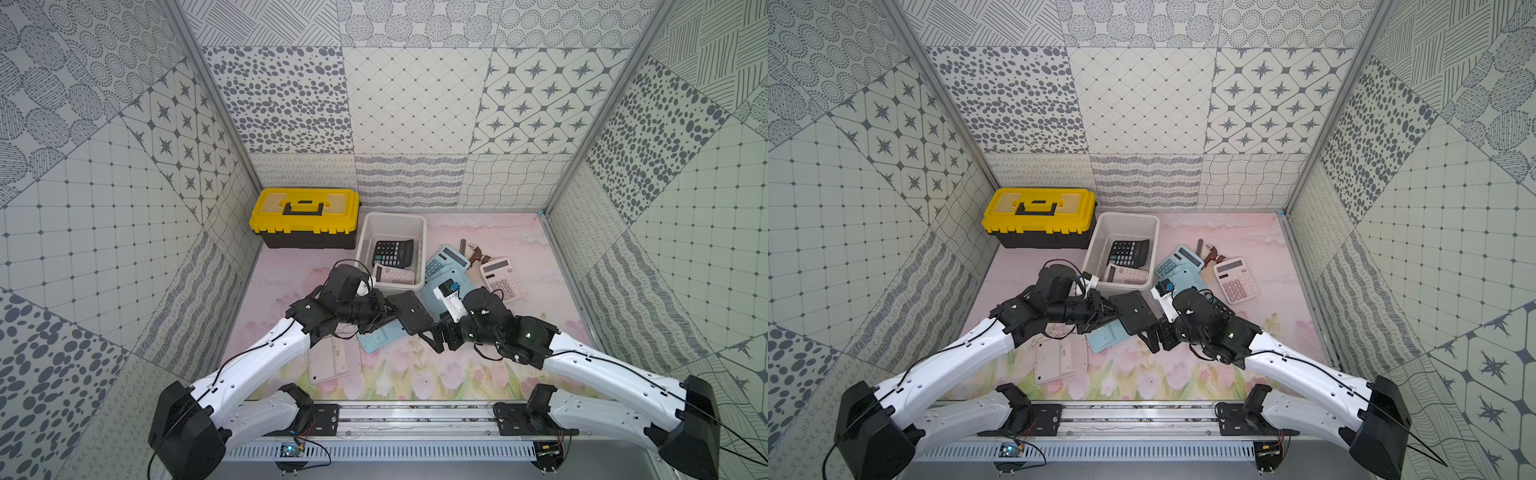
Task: Put the calculator in the storage box
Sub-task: Pick up the calculator at the center of the board.
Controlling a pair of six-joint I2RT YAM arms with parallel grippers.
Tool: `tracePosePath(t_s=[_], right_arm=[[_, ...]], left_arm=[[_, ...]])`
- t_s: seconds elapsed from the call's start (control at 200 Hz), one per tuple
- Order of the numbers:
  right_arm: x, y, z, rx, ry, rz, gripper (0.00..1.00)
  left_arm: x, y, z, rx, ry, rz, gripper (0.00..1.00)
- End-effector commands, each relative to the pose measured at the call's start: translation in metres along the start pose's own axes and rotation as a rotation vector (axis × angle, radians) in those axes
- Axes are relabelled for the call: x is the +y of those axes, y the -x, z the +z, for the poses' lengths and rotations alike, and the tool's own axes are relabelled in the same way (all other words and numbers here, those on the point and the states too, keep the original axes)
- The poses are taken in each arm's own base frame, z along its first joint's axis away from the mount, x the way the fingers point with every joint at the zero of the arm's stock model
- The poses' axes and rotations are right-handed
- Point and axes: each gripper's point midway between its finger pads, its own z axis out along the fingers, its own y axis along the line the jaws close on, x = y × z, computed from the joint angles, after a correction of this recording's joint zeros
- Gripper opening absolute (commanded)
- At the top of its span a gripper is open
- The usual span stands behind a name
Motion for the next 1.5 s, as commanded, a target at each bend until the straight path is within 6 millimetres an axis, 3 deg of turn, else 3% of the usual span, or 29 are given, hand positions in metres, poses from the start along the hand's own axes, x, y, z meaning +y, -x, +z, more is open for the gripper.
tracePosePath(t_s=[0.0,0.225,0.495,0.885,1.156,1.496], right_arm=[[0.005,0.022,-0.015,-0.073,-0.086,-0.127,0.97],[0.029,0.029,-0.018,-0.084,-0.184,-0.337,0.97],[0.046,0.023,0.0,-0.028,-0.293,-0.543,0.97],[0.043,0.03,-0.002,-0.069,-0.376,-0.567,0.97],[0.061,0.034,0.0,-0.081,-0.283,-0.57,0.75],[0.069,0.026,0.031,-0.013,-0.288,-0.594,0.64]], left_arm=[[-0.002,-0.004,-0.004,0.0,0.069,-0.059,0.0],[-0.011,-0.012,-0.004,0.007,0.148,-0.102,0.0],[-0.019,-0.017,-0.013,-0.023,0.203,-0.168,0.0],[-0.01,-0.022,-0.018,-0.036,0.275,-0.297,0.0],[0.007,-0.021,-0.019,-0.058,0.352,-0.344,0.0],[0.017,-0.022,-0.013,-0.05,0.372,-0.367,0.0]])
